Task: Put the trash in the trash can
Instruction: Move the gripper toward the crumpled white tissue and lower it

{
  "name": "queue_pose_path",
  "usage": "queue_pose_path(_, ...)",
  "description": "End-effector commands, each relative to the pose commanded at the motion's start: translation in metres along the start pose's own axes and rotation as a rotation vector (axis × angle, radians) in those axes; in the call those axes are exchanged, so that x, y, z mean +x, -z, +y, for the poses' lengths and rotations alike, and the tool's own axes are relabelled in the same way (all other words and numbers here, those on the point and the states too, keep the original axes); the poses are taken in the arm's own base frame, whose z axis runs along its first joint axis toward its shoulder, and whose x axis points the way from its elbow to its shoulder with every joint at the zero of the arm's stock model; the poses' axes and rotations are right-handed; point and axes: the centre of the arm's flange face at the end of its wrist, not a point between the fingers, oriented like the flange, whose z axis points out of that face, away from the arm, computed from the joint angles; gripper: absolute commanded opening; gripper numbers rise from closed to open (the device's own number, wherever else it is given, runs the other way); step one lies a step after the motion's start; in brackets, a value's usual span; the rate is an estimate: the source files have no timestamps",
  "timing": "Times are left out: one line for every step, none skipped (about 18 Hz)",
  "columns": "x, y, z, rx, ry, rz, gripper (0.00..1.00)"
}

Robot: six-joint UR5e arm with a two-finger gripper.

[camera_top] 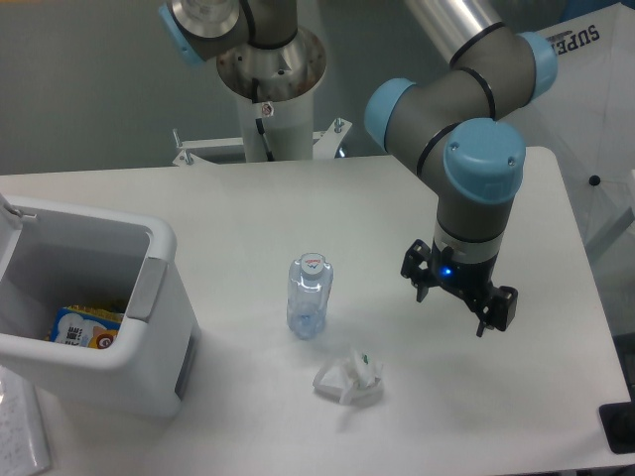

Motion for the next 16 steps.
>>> queue_pose_path(0.0,0.0,0.0,0.0,0.0,-0.001,1.0)
queue_pose_path(0.0,0.0,-0.001,0.001,0.001,-0.003,1.0)
queue_pose_path(0.0,0.0,-0.001,0.004,0.001,-0.002,1.0)
queue_pose_path(0.001,0.0,-0.001,0.004,0.006,-0.002,1.0)
queue_pose_path(0.0,-0.006,-0.002,0.003,0.017,0.006,1.0)
queue_pose_path(-0.001,-0.012,-0.003,0.006,0.046,0.009,1.0)
queue_pose_path(-0.003,-0.013,-0.004,0.012,0.084,-0.003,1.0)
queue_pose_path(-0.004,-0.015,-0.009,0.026,0.112,-0.027,1.0)
queue_pose_path(-0.003,-0.016,-0.016,0.045,0.126,-0.046,1.0)
queue_pose_path(-0.002,-0.019,-0.018,0.068,0.135,-0.055,1.0)
queue_pose_path(-0.001,-0.024,-0.02,0.088,0.151,-0.056,1.0)
queue_pose_path(0.0,-0.027,-0.021,0.103,0.186,-0.066,1.0)
queue_pose_path(-0.003,-0.029,-0.022,0.111,0.252,-0.073,1.0)
queue_pose_path(-0.006,-0.032,-0.025,0.117,0.326,-0.073,1.0)
queue_pose_path(-0.009,-0.039,-0.031,0.12,0.387,-0.066,1.0)
queue_pose_path(-0.011,-0.046,-0.045,0.121,0.423,-0.062,1.0)
